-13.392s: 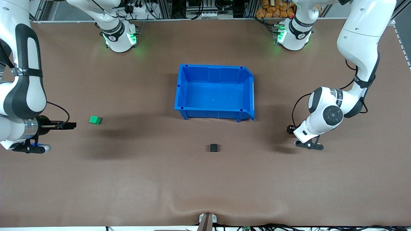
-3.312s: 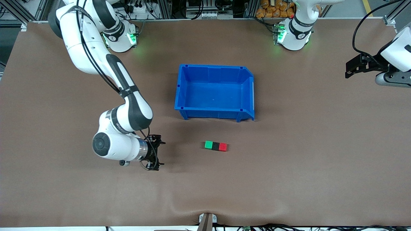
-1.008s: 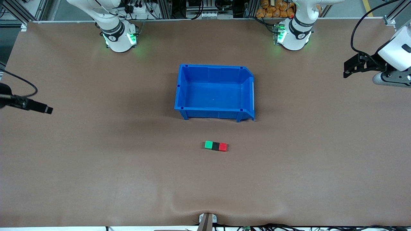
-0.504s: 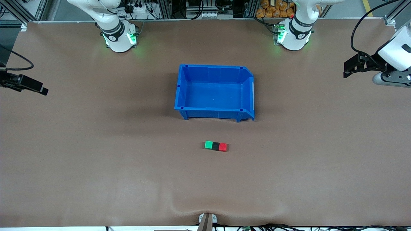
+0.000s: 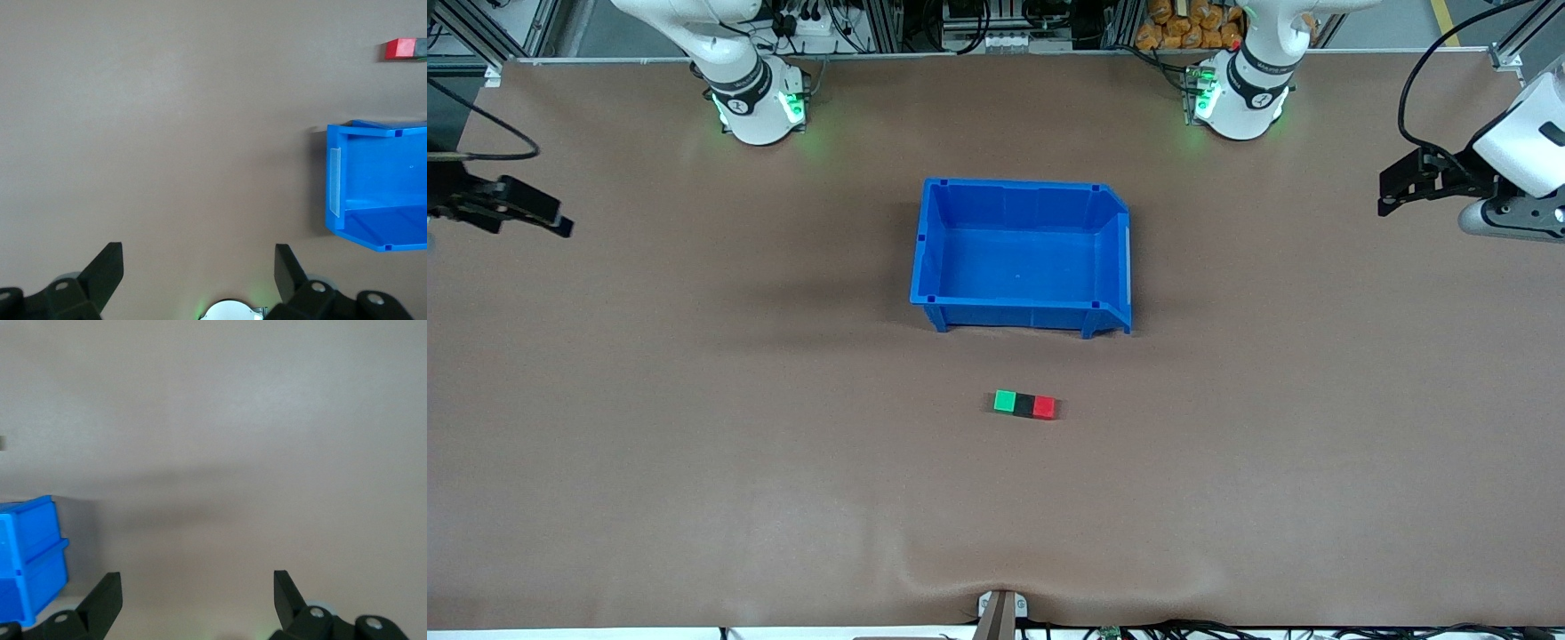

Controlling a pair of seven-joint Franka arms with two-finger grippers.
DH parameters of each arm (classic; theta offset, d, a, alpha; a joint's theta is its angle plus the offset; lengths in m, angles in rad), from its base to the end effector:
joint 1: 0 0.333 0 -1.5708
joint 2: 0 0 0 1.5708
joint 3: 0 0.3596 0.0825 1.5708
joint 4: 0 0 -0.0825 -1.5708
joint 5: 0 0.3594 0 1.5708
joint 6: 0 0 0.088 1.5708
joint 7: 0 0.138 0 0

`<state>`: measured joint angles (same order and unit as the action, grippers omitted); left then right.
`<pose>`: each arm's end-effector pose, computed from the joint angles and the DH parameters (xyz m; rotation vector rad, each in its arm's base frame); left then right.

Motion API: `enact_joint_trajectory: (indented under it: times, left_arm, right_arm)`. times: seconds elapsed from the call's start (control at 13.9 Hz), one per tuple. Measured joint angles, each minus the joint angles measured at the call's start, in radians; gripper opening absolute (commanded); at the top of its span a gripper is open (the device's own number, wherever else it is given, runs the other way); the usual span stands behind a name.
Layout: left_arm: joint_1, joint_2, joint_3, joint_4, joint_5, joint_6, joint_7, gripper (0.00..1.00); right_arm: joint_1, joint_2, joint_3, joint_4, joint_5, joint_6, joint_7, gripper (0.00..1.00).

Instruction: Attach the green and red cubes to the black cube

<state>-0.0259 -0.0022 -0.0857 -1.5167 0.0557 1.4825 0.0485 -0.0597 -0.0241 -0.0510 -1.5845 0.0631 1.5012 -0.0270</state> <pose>0.5171 -0.0499 0.6548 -3.0751 0.2405 0.0466 0.5098 -0.0479 0.6380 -3.0697 0.1246 0.0840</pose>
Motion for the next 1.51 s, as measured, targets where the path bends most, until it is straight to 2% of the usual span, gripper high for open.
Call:
enact_joint_trajectory:
  times: [0.14, 0.36, 0.5, 0.65, 1.51]
  left_arm:
    - [0.000, 0.000, 0.000, 0.000, 0.000, 0.000, 0.000, 1.00]
    - [0.000, 0.000, 0.000, 0.000, 0.000, 0.000, 0.000, 1.00]
    - [0.000, 0.000, 0.000, 0.000, 0.000, 0.000, 0.000, 1.00]
    - [0.000, 0.000, 0.000, 0.000, 0.000, 0.000, 0.000, 1.00]
    - [0.000, 0.004, 0.000, 0.000, 0.000, 0.000, 0.000, 1.00]
  right_arm:
    - [0.020, 0.003, -0.031, 0.030, -0.023, 0.003, -0.022, 1.00]
    - [0.034, 0.004, -0.034, 0.088, -0.031, -0.012, -0.022, 1.00]
    - [0.037, 0.004, -0.033, 0.111, -0.031, -0.067, -0.022, 1.00]
    - [0.042, 0.004, -0.033, 0.117, -0.031, -0.107, -0.021, 1.00]
    - [0.044, 0.004, -0.008, 0.121, -0.030, -0.113, 0.010, 1.00]
